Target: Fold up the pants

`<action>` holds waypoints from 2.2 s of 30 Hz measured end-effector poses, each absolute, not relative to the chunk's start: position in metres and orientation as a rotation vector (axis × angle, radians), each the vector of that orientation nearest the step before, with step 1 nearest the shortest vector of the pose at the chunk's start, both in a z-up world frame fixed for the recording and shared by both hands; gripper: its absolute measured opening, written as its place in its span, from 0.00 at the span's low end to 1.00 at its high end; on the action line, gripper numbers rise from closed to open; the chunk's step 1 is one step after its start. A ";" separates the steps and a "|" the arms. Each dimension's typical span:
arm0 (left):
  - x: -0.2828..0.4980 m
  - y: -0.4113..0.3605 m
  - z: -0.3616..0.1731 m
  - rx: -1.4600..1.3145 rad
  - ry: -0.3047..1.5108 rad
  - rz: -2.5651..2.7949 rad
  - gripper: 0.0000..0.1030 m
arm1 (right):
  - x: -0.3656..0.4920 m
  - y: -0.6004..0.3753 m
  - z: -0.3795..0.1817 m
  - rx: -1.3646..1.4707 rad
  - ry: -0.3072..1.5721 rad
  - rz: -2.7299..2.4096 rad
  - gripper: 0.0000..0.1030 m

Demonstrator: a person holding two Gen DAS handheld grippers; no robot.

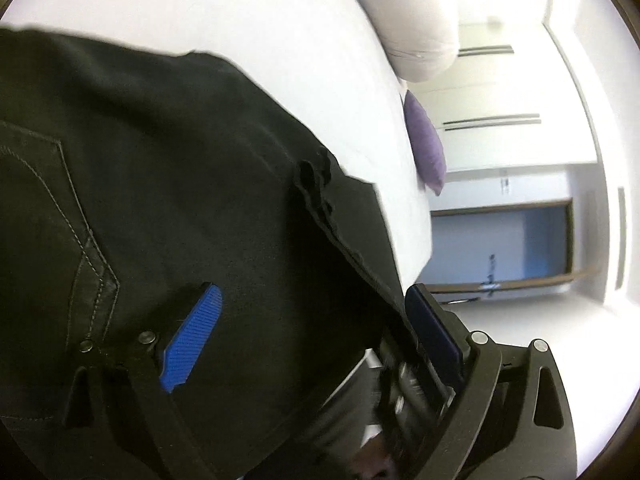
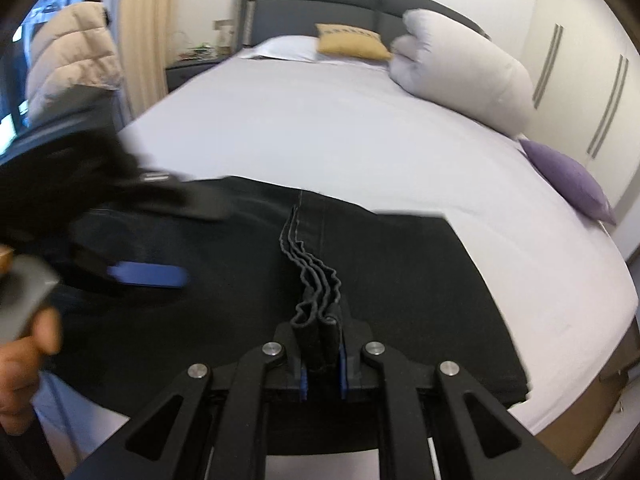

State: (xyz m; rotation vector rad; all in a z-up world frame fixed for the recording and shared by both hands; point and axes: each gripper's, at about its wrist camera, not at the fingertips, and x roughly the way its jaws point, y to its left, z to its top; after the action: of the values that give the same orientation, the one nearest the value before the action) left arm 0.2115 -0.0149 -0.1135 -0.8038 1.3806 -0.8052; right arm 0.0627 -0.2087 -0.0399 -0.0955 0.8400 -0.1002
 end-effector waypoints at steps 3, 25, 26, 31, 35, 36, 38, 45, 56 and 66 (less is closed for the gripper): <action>0.217 -0.008 -0.120 -0.830 1.407 -0.797 0.91 | 0.053 -0.190 -0.040 -0.123 0.833 -0.061 0.11; 0.238 0.046 -0.108 -0.532 1.405 -0.759 0.08 | 0.075 -0.094 -0.061 -0.269 0.858 0.121 0.12; 0.238 0.049 -0.112 -0.523 1.412 -0.751 0.08 | 0.076 -0.093 -0.065 -0.269 0.869 0.123 0.12; 0.235 0.055 -0.129 -0.524 1.428 -0.735 0.08 | 0.082 -0.095 -0.091 -0.240 0.948 0.139 0.17; 0.233 0.059 -0.126 -0.483 1.415 -0.720 0.10 | 0.083 -0.104 -0.088 -0.159 0.965 0.159 0.41; 0.231 0.058 -0.121 -0.455 1.406 -0.710 0.11 | 0.082 -0.110 -0.085 -0.114 0.975 0.179 0.46; 0.224 0.067 -0.108 -0.386 1.377 -0.668 0.11 | 0.075 -0.123 -0.078 -0.021 0.997 0.235 0.50; 0.201 0.069 -0.066 -0.242 1.249 -0.599 0.11 | 0.066 -0.235 -0.052 0.426 0.997 0.332 0.34; 0.151 0.010 -0.094 -0.083 1.258 -0.740 0.11 | 0.179 -0.370 -0.084 0.800 1.051 0.443 0.31; 0.153 -0.014 -0.092 -0.001 1.233 -0.717 0.11 | 0.220 -0.391 -0.151 0.933 1.188 0.460 0.15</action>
State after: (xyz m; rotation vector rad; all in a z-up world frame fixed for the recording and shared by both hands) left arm 0.1534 -0.0138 -0.0925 -0.0012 1.2328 -0.7172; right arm 0.2204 -0.3908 -0.1514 0.9327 1.1875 0.4598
